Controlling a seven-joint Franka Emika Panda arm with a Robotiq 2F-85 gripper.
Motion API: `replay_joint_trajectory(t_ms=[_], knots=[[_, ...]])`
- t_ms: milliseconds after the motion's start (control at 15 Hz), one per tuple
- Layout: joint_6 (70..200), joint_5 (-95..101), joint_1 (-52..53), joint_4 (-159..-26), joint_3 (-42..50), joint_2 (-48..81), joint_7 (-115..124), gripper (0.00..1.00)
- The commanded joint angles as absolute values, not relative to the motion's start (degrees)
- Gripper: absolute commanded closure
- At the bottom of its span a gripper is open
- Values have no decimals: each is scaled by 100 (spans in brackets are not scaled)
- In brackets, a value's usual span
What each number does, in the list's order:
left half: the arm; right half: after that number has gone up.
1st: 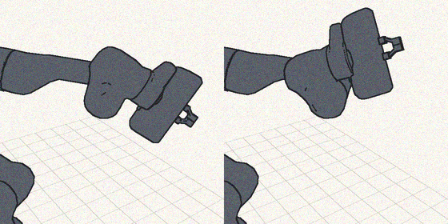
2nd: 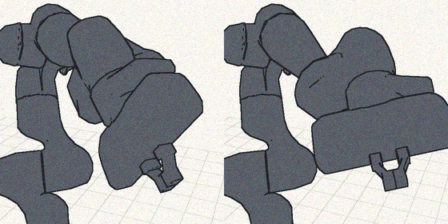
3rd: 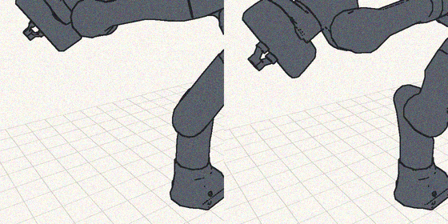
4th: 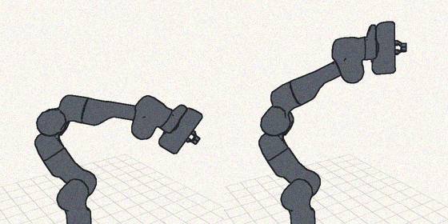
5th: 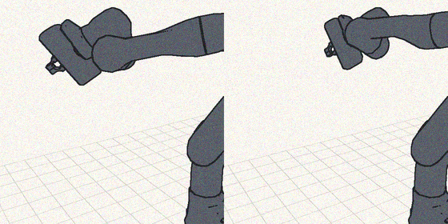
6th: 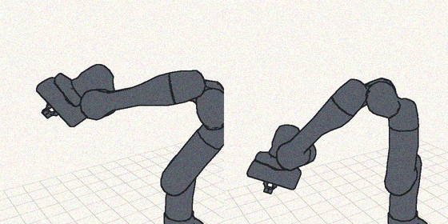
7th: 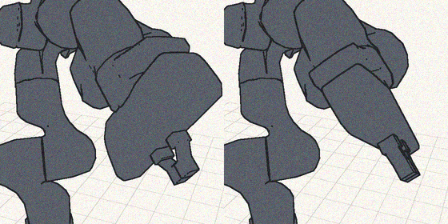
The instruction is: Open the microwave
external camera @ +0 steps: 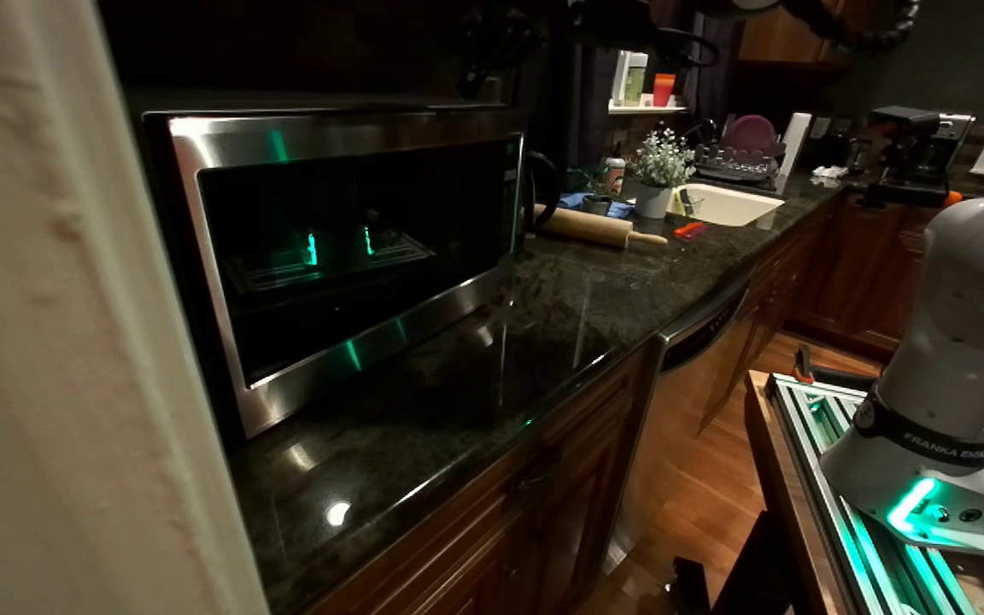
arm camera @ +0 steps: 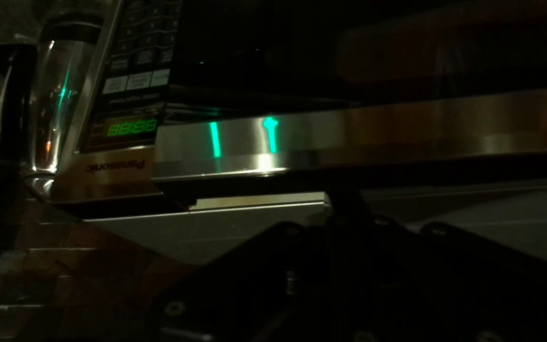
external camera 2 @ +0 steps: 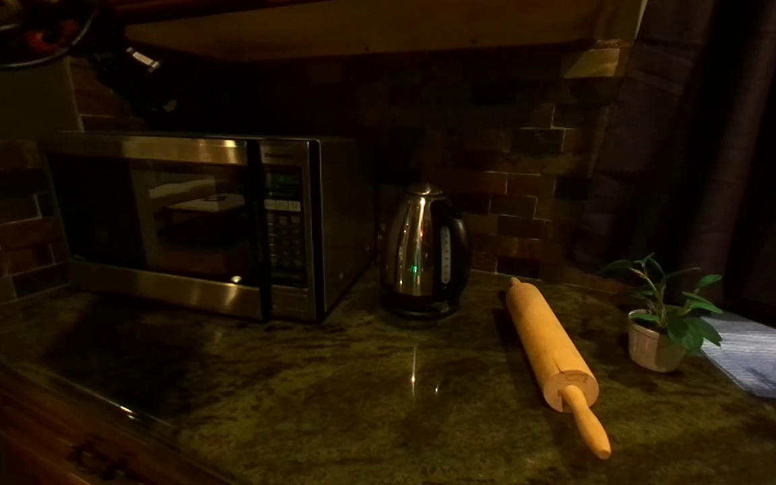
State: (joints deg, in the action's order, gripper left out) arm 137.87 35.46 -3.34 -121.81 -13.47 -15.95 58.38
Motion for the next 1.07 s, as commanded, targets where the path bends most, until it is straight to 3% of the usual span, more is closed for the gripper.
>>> replay_joint_trajectory(t_ms=[0, 1000], knots=[[13937, 4207, -439, -12338, -1383, -1607, 6529, 100], [13823, 5682, -135, -12202, -1092, -1140, 7518, 100]])
